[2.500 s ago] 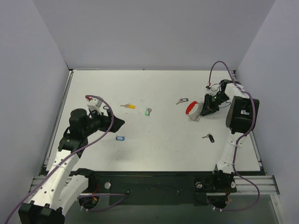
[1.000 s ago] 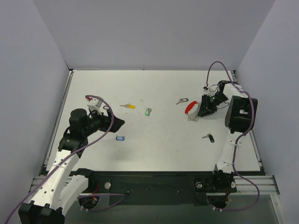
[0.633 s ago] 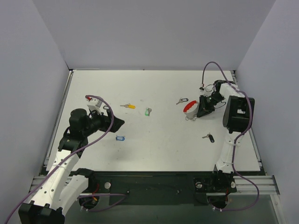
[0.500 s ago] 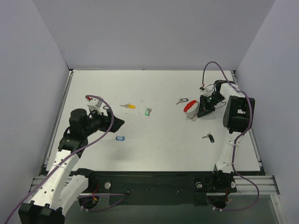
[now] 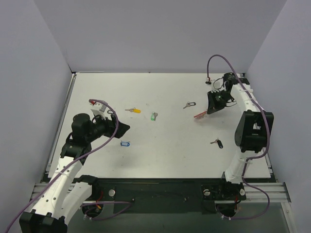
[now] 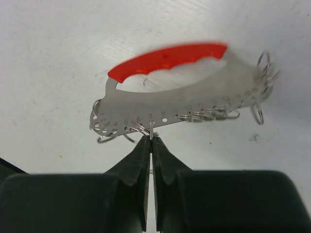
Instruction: Put the keys on the keyring
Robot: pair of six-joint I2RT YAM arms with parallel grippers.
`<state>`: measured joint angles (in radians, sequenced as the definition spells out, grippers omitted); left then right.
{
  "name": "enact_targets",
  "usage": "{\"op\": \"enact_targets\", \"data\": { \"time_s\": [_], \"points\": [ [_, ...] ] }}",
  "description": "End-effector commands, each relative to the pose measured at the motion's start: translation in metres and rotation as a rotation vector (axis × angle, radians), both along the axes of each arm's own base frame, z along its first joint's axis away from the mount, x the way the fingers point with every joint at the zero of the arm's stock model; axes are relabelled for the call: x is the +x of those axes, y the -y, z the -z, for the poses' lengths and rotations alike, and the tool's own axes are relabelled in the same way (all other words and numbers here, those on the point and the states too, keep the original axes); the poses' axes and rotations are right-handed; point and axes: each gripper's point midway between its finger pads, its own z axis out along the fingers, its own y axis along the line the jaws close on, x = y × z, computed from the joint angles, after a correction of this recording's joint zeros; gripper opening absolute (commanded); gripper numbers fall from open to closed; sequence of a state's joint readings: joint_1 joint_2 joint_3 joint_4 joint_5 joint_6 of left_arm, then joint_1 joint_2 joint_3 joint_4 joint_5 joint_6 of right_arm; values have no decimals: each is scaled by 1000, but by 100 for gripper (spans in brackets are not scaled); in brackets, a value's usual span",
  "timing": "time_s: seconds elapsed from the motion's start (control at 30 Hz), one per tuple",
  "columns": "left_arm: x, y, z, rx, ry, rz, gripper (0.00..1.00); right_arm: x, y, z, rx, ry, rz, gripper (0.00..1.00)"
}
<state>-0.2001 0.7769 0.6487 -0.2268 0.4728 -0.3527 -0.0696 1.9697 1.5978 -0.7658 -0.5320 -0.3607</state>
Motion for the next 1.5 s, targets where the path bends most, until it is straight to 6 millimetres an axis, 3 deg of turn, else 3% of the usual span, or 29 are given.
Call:
{"op": "enact_targets", "data": {
  "time_s": [0.0,0.13,0.33,0.37,0.47,0.63,0.9,1.2,1.47],
  "points": [
    [-2,7,-22,-26,109,56,92,-30,-23,-45,-107,96,-168,0],
    [-8,11,-31,-53,164,84,91,-57,-49,-65,-134,150,-303,0],
    [-17,14,-42,-86,243,111,90,-109,-99,-76,-94,197,-578,0],
    [-17,15,-51,-96,285,114,90,-119,-112,-75,-70,207,-655,0],
    [-18,14,-52,-100,299,112,89,-145,-130,-66,-41,192,-777,0],
    [-17,14,-50,-98,292,108,88,-166,-154,-46,-38,140,-895,0],
    [-15,13,-49,-92,288,102,88,-168,-170,-26,-69,99,-902,0],
    [-12,11,-47,-82,279,85,87,-153,-173,-3,-153,91,-800,1],
    [-12,11,-45,-77,269,82,87,-154,-173,18,-188,31,-776,4]
  ]
}}
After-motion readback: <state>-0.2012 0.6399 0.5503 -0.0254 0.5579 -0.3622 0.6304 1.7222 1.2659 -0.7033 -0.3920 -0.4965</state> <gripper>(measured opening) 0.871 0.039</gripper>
